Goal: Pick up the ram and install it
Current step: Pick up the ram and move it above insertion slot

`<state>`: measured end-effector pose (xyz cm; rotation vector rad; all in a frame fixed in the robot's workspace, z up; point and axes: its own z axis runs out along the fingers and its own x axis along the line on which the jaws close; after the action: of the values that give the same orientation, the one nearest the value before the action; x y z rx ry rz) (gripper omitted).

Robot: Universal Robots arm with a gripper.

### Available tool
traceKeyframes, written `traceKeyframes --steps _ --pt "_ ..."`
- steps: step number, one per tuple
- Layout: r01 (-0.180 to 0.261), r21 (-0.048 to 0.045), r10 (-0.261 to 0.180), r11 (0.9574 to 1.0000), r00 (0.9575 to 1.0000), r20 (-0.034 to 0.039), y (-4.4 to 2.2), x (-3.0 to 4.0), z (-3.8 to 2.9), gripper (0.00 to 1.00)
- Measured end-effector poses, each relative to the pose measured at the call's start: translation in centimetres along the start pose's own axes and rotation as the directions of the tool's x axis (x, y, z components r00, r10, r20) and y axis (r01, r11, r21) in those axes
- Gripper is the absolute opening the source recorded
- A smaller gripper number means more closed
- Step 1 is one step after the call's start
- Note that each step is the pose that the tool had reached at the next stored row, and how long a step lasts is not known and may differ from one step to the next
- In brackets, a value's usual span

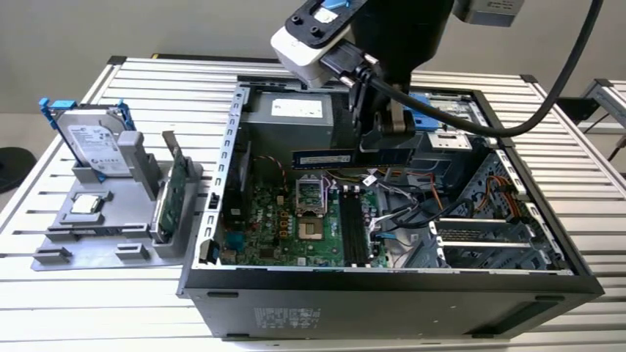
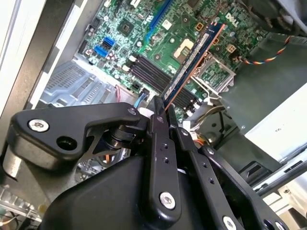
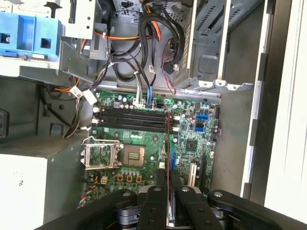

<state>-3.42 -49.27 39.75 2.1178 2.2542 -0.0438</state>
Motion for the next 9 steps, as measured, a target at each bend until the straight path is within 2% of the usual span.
traceKeyframes --steps 9 --pt "0.000 0.0000 0.000 1.0000 1.0000 0.0000 0.89 -0.05 0.02 0.00"
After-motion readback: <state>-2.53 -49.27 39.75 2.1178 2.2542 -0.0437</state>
